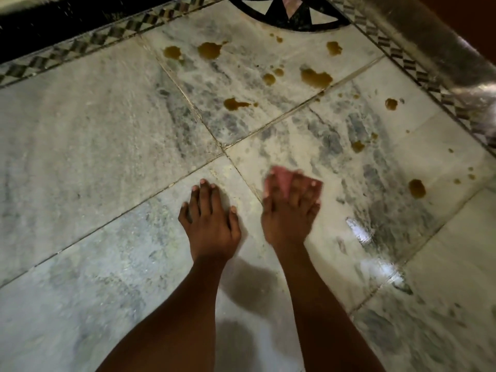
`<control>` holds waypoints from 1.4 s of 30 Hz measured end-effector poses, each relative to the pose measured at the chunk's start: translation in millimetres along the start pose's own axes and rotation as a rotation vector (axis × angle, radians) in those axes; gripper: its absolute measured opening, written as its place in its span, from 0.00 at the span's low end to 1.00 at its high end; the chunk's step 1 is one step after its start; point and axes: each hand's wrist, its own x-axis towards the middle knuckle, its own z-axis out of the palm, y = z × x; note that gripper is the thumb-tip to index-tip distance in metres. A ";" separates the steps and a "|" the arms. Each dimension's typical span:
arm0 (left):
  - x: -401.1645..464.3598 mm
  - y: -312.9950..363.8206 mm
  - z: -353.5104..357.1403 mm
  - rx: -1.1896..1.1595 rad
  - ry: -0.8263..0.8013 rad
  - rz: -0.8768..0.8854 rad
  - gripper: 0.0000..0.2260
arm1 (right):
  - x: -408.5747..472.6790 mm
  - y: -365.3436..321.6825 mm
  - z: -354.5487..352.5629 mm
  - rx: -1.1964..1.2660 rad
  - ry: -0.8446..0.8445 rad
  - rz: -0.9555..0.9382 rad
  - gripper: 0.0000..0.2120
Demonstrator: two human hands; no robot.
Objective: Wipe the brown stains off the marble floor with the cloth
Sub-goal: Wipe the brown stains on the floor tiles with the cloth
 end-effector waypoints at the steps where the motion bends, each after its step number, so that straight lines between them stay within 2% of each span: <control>1: 0.7 0.1 -0.1 0.001 -0.003 0.008 0.30 | -19.1 3.6 -0.3 -0.033 0.019 -0.113 0.27; 3: 0.2 0.3 0.2 -0.002 -0.003 0.012 0.30 | -60.0 30.4 -4.5 -0.093 0.000 -0.300 0.27; 5: 0.4 0.0 1.4 0.007 -0.008 0.006 0.30 | -75.6 69.7 -11.9 -0.102 -0.050 -0.289 0.28; 8: -0.4 -1.1 3.7 0.006 -0.014 0.009 0.30 | -45.8 93.5 -15.9 -0.032 0.002 0.127 0.30; 10: -0.3 -0.6 2.8 0.016 -0.016 0.010 0.30 | -8.2 65.6 -18.6 0.101 0.060 0.388 0.32; 11: 0.3 -1.1 2.5 0.014 -0.021 0.014 0.30 | 6.9 43.4 -23.1 0.161 0.042 0.448 0.36; 12: 0.3 -0.4 1.4 0.012 -0.029 0.020 0.30 | 15.9 23.4 -25.3 0.174 0.009 0.430 0.40; 14: -0.4 0.1 1.3 0.011 -0.039 0.009 0.30 | 12.3 -5.3 -23.4 0.123 -0.053 0.209 0.43; 16: -1.2 -0.3 -0.6 -0.011 -0.040 0.010 0.30 | -21.0 -4.5 -11.0 0.044 -0.059 -0.069 0.37; 18: 1.2 -0.3 -0.6 -0.016 -0.010 0.019 0.30 | -63.6 22.1 -5.0 -0.016 -0.066 -0.215 0.31; 20: -4.4 -0.3 -9.2 -0.027 -0.015 0.015 0.30 | -96.3 59.3 -13.4 -0.012 -0.133 -0.181 0.31; 22: -2.6 0.1 -8.2 -0.061 -0.038 0.001 0.30 | -85.6 77.7 -17.9 -0.006 -0.174 -0.002 0.32; 24: 0.3 -2.6 -13.5 -0.106 -0.028 0.034 0.28 | -52.3 64.2 -26.6 0.091 -0.141 0.221 0.35; 26: 20.2 -13.3 -16.7 -0.107 0.027 0.111 0.27 | -10.6 30.0 -32.7 0.184 -0.138 0.315 0.42; 28: 52.6 -30.4 -15.4 -0.025 0.101 0.164 0.26 | 10.7 -2.3 -28.5 0.157 -0.226 0.191 0.42; 30: 82.1 -50.1 -12.4 0.019 0.119 0.165 0.26 | 3.4 -12.4 -17.6 0.035 -0.255 -0.063 0.36; 32: 96.2 -66.9 -5.5 0.001 0.095 0.134 0.28 | -24.0 2.9 -7.3 -0.023 -0.229 -0.251 0.31; 34: 96.6 -75.3 0.4 -0.053 0.106 0.055 0.30 | -59.6 35.6 -8.4 -0.058 -0.167 -0.278 0.29; 37: 100.3 -75.3 3.6 -0.074 0.082 0.019 0.29 | -61.3 68.8 -14.5 -0.025 -0.067 0.031 0.31; 40: 105.4 -73.7 1.4 -0.065 0.049 0.020 0.28 | 0.5 41.0 -12.6 0.071 0.014 0.362 0.32; 42: 106.0 -73.4 0.1 -0.055 0.036 0.009 0.28 | 40.1 4.1 -13.0 0.074 -0.053 0.345 0.35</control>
